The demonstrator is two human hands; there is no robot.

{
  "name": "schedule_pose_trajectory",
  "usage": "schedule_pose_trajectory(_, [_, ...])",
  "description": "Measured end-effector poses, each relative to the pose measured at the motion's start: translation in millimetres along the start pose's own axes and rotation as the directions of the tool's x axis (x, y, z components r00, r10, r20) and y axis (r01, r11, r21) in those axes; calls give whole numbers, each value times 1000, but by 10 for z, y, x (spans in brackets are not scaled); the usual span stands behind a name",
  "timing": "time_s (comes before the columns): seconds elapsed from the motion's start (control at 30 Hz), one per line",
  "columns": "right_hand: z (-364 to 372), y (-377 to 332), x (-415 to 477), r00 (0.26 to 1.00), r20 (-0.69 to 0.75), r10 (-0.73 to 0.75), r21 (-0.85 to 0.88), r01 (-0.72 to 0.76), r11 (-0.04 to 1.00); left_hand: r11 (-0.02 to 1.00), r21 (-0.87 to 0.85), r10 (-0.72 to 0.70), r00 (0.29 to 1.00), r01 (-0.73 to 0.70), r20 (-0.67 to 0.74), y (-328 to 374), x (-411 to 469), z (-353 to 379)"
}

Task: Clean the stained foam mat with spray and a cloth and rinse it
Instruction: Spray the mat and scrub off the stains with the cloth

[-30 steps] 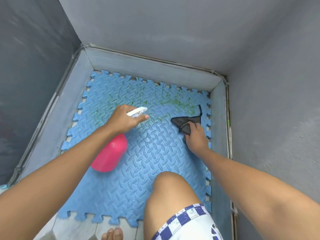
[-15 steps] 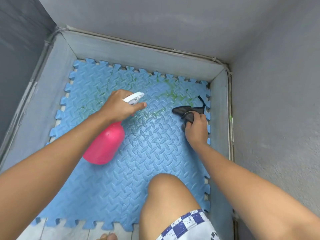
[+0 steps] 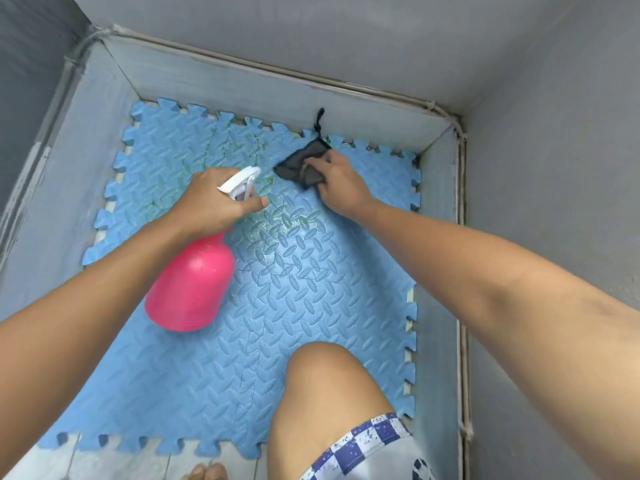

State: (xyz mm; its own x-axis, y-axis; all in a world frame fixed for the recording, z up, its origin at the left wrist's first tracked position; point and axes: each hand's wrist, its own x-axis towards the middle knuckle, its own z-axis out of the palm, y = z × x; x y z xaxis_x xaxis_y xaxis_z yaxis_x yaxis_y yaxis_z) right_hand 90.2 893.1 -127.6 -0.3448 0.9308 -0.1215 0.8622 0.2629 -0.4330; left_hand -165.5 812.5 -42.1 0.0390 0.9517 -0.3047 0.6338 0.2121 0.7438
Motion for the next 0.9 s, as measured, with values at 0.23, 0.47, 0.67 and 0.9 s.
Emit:
schedule_pose_trajectory(0.23, [-347,1036,-359,838,-224,498,62,-497,865,998,43,-52,994,48,92,90,50,88])
schedule_pose_trajectory(0.47, [-374,914,-371,820,-236,521,82,-518,852,990,134,-57,993,42,107,-139,-185,-15])
schedule_pose_trajectory(0.67, [-114,384,-463,851,-225,474,69,-471,879,987,143,-80,997,77,18,-321,-433,-154])
schedule_pose_trajectory(0.9, [551,-708,-1241,958,71,-280,68,275,959,994,42,-96,994,99,-58,-368,-467,-290])
